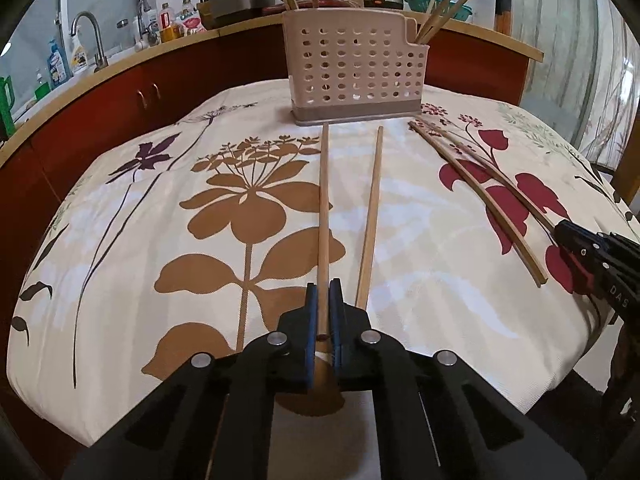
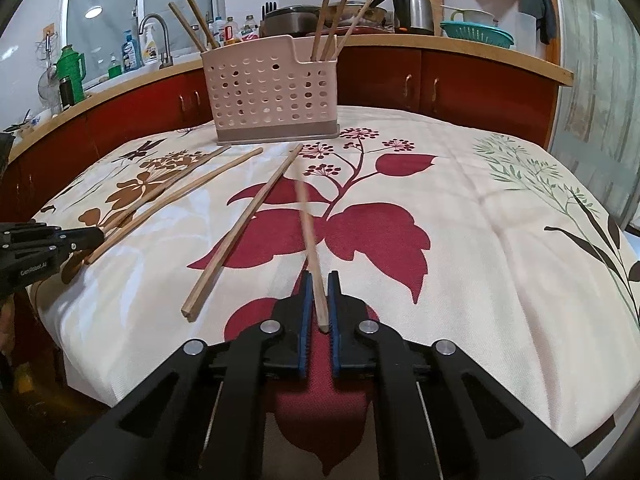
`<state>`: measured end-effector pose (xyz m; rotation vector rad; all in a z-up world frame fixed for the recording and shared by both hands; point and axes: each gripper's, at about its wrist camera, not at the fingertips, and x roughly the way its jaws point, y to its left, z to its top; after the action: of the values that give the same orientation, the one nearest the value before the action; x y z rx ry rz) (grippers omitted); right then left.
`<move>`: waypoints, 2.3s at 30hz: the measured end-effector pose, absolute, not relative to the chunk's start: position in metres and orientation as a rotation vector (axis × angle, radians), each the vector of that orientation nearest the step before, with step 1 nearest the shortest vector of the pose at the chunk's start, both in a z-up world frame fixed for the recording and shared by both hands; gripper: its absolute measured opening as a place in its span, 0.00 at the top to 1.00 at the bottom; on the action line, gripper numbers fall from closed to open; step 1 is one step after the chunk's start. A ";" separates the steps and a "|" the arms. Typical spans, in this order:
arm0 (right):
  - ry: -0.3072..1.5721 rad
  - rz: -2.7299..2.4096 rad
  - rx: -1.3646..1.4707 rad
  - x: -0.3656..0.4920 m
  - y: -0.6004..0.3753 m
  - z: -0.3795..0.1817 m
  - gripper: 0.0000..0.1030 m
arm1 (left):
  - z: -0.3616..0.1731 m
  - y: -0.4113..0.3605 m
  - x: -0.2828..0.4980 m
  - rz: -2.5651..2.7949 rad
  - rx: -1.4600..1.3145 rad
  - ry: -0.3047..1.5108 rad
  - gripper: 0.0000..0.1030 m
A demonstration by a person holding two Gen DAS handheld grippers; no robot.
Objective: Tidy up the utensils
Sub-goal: 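Lower both tools to the chopsticks and close each on one chopstick, then lift the left tool's chopstick toward the holder while the right tool lifts its own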
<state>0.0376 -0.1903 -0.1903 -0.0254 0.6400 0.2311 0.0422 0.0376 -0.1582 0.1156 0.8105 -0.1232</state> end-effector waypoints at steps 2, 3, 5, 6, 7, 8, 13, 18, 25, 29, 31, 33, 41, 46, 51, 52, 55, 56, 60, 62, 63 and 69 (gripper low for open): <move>0.639 0.235 -0.019 0.037 -0.191 -0.189 0.94 | -0.157 0.037 0.040 -0.119 0.119 0.799 0.94; 0.638 0.236 -0.019 0.037 -0.191 -0.189 0.94 | -0.156 0.036 0.039 -0.118 0.120 0.795 0.94; 0.630 0.239 -0.020 0.035 -0.191 -0.186 0.94 | -0.152 0.036 0.037 -0.113 0.124 0.778 0.94; 0.626 0.240 -0.020 0.034 -0.191 -0.184 0.94 | -0.150 0.035 0.035 -0.109 0.128 0.767 0.94; 0.619 0.240 -0.021 0.033 -0.191 -0.182 0.94 | -0.147 0.035 0.034 -0.107 0.131 0.758 0.94; 0.613 0.240 -0.022 0.032 -0.190 -0.180 0.94 | -0.144 0.035 0.033 -0.105 0.134 0.747 0.94; 0.566 0.238 -0.029 0.026 -0.190 -0.164 0.94 | -0.129 0.035 0.027 -0.098 0.126 0.693 0.94; 0.506 0.239 -0.042 0.018 -0.188 -0.145 0.94 | -0.113 0.035 0.020 -0.093 0.125 0.644 0.94; 0.489 0.247 -0.064 0.013 -0.184 -0.137 0.94 | -0.100 0.033 0.012 -0.093 0.121 0.601 0.94; 0.545 0.241 -0.056 0.019 -0.186 -0.149 0.94 | -0.100 0.034 0.011 -0.091 0.116 0.601 0.94; 0.563 0.241 -0.040 0.021 -0.189 -0.152 0.94 | -0.100 0.035 0.009 -0.087 0.113 0.599 0.94; 0.571 0.243 -0.022 0.022 -0.191 -0.152 0.94 | -0.099 0.035 0.009 -0.086 0.112 0.598 0.94; 0.537 0.234 -0.029 0.018 -0.189 -0.144 0.94 | -0.098 0.037 0.006 -0.084 0.105 0.591 0.94; 0.505 0.234 -0.030 0.016 -0.189 -0.136 0.94 | -0.095 0.038 0.007 -0.081 0.103 0.580 0.94; 0.465 0.239 -0.022 0.014 -0.190 -0.120 0.94 | -0.086 0.040 0.005 -0.077 0.099 0.556 0.94; 0.451 0.242 -0.021 0.013 -0.190 -0.115 0.94 | -0.084 0.040 0.005 -0.076 0.098 0.549 0.94; 0.414 0.246 -0.025 0.011 -0.190 -0.101 0.94 | -0.078 0.042 0.004 -0.075 0.095 0.535 0.94; 0.403 0.247 -0.028 0.010 -0.189 -0.097 0.94 | -0.076 0.043 0.004 -0.073 0.093 0.529 0.94; 0.351 0.253 -0.036 0.010 -0.187 -0.079 0.94 | -0.069 0.045 0.005 -0.074 0.086 0.514 0.94; 0.333 0.255 -0.041 0.013 -0.186 -0.073 0.94 | -0.065 0.046 0.006 -0.074 0.084 0.506 0.94; 0.325 0.256 -0.043 0.016 -0.185 -0.070 0.94 | -0.064 0.046 0.007 -0.074 0.085 0.504 0.94; 0.274 0.261 -0.049 0.039 -0.181 -0.053 0.94 | -0.055 0.048 0.017 -0.071 0.080 0.493 0.94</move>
<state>0.0388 -0.1806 -0.0534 -0.0495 0.2739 0.2611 0.0172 0.0484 -0.0551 0.0795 0.4933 -0.0708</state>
